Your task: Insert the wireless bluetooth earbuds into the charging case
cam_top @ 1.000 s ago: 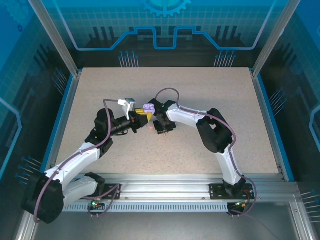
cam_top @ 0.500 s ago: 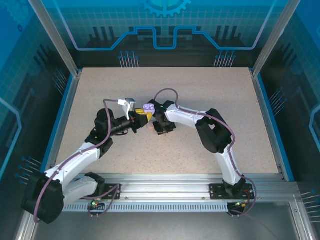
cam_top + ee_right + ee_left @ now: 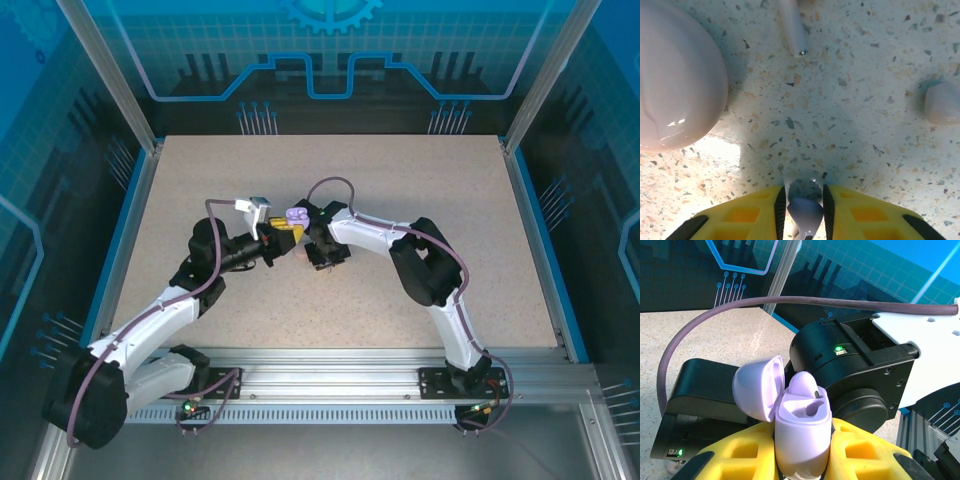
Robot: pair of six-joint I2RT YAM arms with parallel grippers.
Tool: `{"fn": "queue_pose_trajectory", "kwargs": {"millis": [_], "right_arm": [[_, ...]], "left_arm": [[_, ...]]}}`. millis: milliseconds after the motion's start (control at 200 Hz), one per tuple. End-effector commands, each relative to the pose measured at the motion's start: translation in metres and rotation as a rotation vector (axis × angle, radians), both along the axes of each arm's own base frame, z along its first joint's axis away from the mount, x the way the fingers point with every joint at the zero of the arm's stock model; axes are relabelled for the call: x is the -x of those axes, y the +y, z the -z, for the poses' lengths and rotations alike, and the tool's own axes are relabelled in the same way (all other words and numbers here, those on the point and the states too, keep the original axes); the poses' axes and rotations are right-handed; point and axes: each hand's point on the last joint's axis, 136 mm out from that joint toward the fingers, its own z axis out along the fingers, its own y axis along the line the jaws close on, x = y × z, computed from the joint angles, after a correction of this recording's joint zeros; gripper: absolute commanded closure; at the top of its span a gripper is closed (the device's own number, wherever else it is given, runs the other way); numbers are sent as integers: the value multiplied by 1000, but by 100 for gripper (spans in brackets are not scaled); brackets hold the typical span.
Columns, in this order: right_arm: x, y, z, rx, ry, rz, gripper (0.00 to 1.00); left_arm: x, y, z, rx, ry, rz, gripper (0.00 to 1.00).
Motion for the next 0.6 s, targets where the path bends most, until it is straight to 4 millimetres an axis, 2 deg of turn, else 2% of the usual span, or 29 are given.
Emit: {"fn": "queue_pose_trajectory", "kwargs": {"millis": [0,405,595], "right_arm": [[8,-5,15,46,26,11,73],[0,-12,1,17,-39,38,75],[-6,-22,-6,-15,-59,63,75]], "left_arm": [[0,4,-6,8,-33,-16,95],[-1,5,-4,2,-29,-22,94],[-1,5,-2,-4,-23,-26,95]]}}
